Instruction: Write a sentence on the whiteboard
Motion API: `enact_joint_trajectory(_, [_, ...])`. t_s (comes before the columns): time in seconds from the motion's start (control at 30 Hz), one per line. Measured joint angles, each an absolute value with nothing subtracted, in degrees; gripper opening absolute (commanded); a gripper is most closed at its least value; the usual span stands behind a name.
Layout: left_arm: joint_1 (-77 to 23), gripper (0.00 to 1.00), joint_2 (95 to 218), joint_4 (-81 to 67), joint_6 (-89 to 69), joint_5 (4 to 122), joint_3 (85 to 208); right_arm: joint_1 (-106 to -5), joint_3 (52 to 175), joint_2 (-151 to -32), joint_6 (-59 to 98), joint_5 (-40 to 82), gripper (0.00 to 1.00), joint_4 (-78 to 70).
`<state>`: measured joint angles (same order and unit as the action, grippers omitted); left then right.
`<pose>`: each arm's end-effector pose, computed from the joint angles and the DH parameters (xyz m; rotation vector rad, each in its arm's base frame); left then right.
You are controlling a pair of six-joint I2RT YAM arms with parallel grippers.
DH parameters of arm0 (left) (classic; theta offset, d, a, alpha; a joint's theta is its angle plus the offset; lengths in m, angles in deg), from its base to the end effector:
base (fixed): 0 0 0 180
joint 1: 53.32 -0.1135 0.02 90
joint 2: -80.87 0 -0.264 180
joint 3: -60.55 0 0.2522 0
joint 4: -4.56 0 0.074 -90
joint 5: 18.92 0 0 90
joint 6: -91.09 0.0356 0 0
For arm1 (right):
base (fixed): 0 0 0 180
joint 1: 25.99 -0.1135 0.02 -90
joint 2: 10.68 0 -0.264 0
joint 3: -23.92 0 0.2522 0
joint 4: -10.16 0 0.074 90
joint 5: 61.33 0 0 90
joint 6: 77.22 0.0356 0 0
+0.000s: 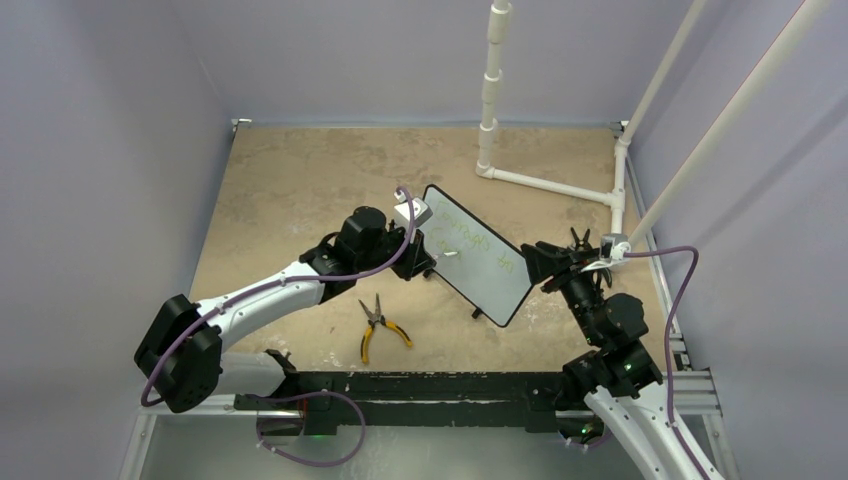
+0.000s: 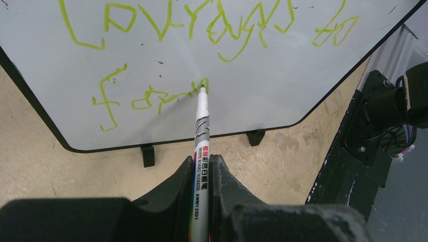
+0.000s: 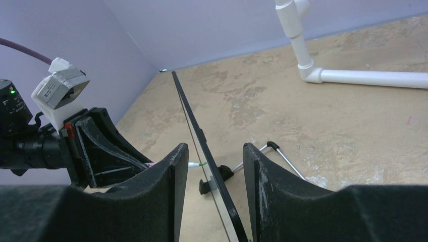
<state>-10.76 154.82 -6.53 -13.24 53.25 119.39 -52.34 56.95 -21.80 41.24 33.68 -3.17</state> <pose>0.2042 -0.2023 0.2538 0.7196 2.0106 -0.9233 0.0938 0.0430 0.2749 0.1011 1.4581 0.7242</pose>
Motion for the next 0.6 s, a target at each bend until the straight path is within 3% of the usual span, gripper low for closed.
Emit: enact_joint_trajectory(0.6, [-10.0,0.00,156.2,-8.3,-12.8,52.9,119.4,-52.3,56.9,-21.8,41.2,33.7,0.47,-3.2])
